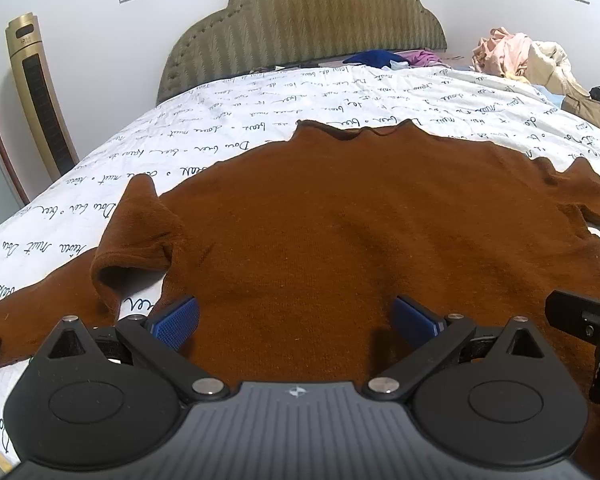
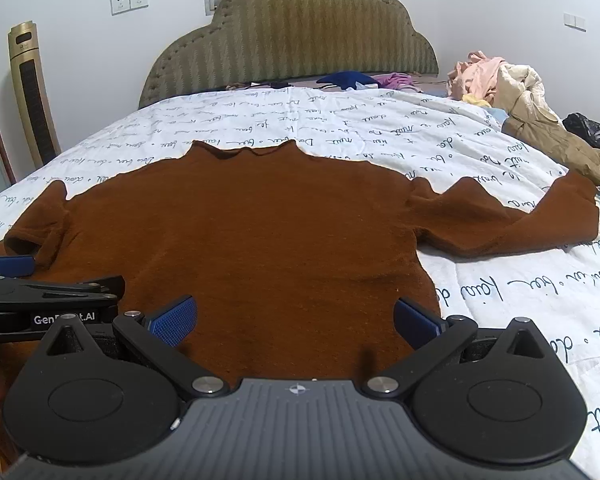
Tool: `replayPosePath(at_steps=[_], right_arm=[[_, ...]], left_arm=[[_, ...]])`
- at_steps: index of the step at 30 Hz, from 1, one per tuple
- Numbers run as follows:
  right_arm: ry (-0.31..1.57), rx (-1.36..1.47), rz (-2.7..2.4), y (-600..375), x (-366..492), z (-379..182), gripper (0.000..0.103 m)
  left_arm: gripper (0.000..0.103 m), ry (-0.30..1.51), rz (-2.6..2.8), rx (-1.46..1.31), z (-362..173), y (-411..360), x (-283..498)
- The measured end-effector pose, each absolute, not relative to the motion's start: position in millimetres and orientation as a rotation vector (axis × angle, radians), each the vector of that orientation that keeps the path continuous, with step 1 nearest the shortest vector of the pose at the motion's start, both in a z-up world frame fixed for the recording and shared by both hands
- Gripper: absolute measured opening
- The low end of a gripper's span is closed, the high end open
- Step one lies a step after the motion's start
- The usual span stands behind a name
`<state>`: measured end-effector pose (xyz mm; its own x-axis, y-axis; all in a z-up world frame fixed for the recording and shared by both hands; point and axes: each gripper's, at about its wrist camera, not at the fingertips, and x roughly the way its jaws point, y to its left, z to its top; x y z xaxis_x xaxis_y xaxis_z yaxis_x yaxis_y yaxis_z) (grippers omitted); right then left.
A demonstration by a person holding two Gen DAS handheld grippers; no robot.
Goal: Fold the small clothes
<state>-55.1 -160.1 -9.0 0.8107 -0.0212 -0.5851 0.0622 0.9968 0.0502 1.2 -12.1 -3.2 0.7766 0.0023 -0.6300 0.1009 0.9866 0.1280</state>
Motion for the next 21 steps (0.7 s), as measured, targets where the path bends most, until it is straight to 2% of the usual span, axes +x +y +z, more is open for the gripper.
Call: replayPosePath(at_steps=[21], right_arm=[[0.613, 0.059, -0.056, -162.7, -58.1, -9.1, 0.103]], left_arm=[[0.103, 0.692, -0.037, 0.175, -7.6, -13.3, 1.5]])
